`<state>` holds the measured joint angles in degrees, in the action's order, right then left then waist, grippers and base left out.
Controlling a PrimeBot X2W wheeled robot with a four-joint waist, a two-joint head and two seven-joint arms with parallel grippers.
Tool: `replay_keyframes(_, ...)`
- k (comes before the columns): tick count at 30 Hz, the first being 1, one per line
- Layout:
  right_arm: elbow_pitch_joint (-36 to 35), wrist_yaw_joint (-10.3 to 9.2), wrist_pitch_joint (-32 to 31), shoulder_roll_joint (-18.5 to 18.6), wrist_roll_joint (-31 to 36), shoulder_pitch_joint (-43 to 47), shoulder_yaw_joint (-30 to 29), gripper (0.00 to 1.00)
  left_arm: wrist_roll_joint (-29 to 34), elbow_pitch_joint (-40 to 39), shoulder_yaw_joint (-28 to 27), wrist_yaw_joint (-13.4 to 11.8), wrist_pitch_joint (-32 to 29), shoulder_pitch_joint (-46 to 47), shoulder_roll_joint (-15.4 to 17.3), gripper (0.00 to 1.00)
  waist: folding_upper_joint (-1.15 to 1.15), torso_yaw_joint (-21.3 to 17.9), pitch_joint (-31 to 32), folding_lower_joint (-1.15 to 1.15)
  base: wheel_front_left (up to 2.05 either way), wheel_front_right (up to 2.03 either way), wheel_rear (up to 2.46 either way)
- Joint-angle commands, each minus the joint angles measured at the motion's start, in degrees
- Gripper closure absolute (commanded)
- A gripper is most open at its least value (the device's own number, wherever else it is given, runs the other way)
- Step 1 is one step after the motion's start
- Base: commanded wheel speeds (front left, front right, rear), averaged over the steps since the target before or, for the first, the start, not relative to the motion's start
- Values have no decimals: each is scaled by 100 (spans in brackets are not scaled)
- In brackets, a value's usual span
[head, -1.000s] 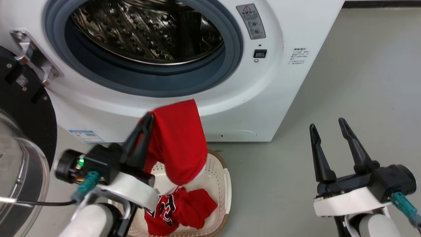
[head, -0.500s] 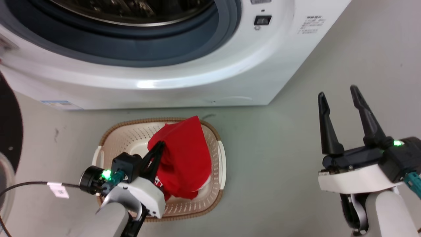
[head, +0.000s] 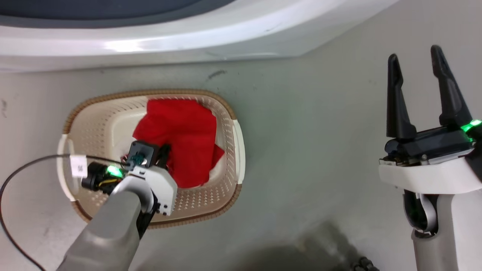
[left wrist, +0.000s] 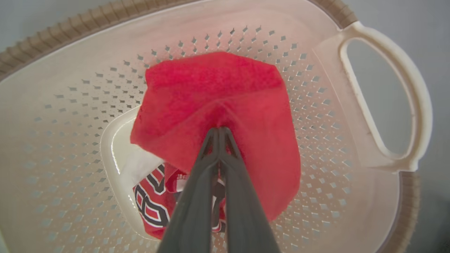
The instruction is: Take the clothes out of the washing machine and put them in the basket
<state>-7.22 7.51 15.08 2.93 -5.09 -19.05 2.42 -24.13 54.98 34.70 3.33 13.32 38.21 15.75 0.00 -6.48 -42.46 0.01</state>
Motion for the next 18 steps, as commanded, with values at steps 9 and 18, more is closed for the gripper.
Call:
replay_keyframes(9,-183,-4,13,-9,-129,-244,-117,0,162,1391,209,156,-165,1028,-245,100,0,-274,-919,-1,0,0,0)
replay_keyframes(18,-211,-4,13,-9,-184,-272,-177,0,158,1779,305,123,-426,1285,-245,100,0,-313,-1115,-1,0,0,0)
